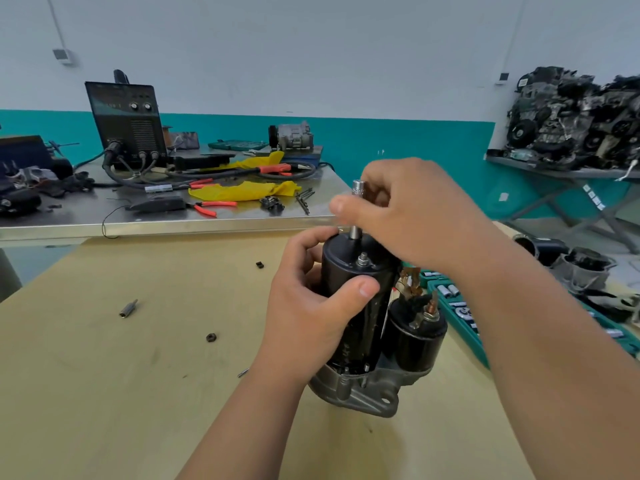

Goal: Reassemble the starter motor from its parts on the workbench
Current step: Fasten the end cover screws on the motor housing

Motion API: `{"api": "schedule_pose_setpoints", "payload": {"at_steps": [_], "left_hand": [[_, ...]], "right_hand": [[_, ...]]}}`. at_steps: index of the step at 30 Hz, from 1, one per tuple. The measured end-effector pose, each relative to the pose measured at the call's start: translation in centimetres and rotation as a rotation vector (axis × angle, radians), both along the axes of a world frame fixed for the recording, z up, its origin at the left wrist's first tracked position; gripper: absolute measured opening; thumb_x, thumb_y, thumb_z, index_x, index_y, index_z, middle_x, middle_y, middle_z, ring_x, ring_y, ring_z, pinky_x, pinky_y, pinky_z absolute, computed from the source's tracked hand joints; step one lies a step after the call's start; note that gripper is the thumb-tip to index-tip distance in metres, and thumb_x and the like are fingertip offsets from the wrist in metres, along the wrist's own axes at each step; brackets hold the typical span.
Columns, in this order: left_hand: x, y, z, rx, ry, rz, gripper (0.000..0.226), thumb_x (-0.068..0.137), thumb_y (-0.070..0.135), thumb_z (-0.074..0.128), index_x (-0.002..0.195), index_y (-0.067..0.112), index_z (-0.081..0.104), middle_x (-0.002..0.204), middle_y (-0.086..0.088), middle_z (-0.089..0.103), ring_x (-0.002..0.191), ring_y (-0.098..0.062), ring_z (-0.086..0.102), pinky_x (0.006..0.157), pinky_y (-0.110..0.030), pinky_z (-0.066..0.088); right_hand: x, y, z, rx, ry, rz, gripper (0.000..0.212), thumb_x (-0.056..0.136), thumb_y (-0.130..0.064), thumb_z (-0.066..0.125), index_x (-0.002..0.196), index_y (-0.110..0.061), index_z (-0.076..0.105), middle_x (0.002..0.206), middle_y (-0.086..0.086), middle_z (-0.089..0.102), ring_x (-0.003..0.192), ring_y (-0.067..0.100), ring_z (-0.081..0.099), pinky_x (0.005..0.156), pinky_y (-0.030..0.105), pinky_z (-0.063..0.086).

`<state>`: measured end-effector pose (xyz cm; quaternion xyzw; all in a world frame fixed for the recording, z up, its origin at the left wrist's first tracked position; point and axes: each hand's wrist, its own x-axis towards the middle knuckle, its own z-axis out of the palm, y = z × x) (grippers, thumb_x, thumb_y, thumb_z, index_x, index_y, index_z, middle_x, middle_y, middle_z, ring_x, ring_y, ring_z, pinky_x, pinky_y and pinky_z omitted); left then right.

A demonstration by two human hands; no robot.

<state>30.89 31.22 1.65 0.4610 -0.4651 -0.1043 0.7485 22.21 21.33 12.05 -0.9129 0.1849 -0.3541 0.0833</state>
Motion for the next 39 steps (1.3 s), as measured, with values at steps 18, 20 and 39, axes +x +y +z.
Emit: {"api": "schedule_pose_setpoints", "payload": {"at_steps": [18, 20, 39], "left_hand": [[0.4, -0.2, 0.2, -0.053, -0.055, -0.064, 0.045, 0.075, 0.032, 0.069, 0.117, 0.024, 0.056, 0.106, 0.017, 0.067, 0.094, 0.000, 0.066, 0.075, -0.013, 0.051], [0.5, -0.3, 0.2, -0.047, -0.053, -0.057, 0.045, 0.074, 0.033, 0.069, 0.116, 0.026, 0.056, 0.106, 0.018, 0.067, 0.093, 0.000, 0.065, 0.075, -0.013, 0.051], [0.2, -0.5, 0.1, -0.066, -0.019, 0.024, 0.042, 0.070, 0.038, 0.073, 0.110, 0.041, 0.059, 0.105, 0.017, 0.068, 0.092, -0.004, 0.067, 0.072, -0.016, 0.053]], "right_hand": [[0.2, -0.2, 0.4, 0.210, -0.034, 0.255, 0.011, 0.091, -0.033, 0.064, 0.081, -0.038, 0.062, 0.073, -0.019, 0.065, 0.062, -0.006, 0.056, 0.061, 0.014, 0.043], [-0.3, -0.7, 1.1, 0.291, 0.061, 0.354, 0.020, 0.097, -0.023, 0.056, 0.089, -0.039, 0.065, 0.086, -0.017, 0.070, 0.064, -0.003, 0.059, 0.063, 0.016, 0.048], [0.9, 1.1, -0.1, -0.092, -0.035, -0.111, 0.042, 0.088, -0.051, 0.060, 0.062, -0.019, 0.050, 0.060, -0.002, 0.052, 0.058, 0.010, 0.046, 0.052, 0.029, 0.035]]}}
